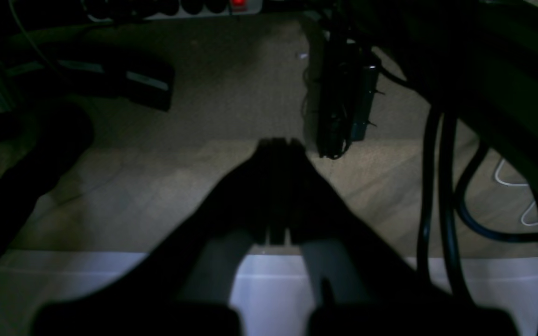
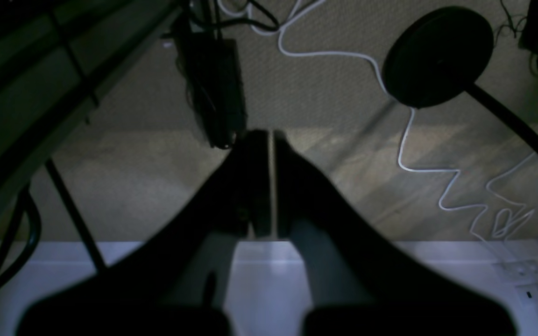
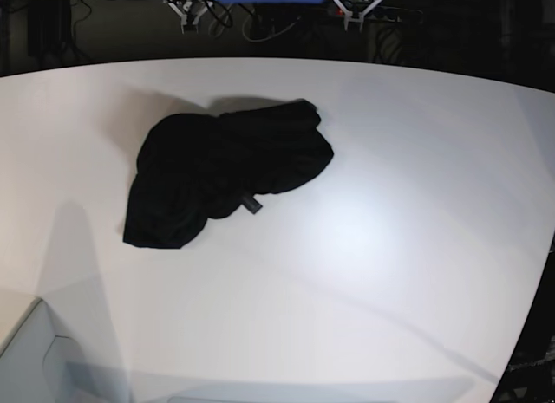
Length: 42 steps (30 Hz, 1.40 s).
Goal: Layout the t-shirt on the table in an organized manner, then fold the t-shirt properly
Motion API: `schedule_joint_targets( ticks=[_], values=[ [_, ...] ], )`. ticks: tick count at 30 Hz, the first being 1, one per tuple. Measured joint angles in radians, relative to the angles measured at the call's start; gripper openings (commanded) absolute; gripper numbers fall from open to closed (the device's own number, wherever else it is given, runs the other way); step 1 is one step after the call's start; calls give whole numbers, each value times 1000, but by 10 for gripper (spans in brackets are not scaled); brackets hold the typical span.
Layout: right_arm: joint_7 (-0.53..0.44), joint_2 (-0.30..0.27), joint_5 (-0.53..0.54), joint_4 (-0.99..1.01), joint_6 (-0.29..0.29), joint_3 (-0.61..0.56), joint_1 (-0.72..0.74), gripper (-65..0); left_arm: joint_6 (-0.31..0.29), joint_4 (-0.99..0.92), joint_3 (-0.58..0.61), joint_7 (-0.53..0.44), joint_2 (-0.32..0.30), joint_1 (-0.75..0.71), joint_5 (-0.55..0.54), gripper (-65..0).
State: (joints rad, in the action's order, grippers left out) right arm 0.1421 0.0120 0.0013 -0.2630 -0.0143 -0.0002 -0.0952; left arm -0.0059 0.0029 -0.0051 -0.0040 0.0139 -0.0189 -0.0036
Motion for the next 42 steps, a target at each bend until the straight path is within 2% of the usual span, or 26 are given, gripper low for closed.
schedule_joint_targets(
  ticks=[42],
  values=[
    [-8,1,0,-11,2,-3,-21,-650,0,6,0,-11,-1,-12,0,-649]
  ],
)
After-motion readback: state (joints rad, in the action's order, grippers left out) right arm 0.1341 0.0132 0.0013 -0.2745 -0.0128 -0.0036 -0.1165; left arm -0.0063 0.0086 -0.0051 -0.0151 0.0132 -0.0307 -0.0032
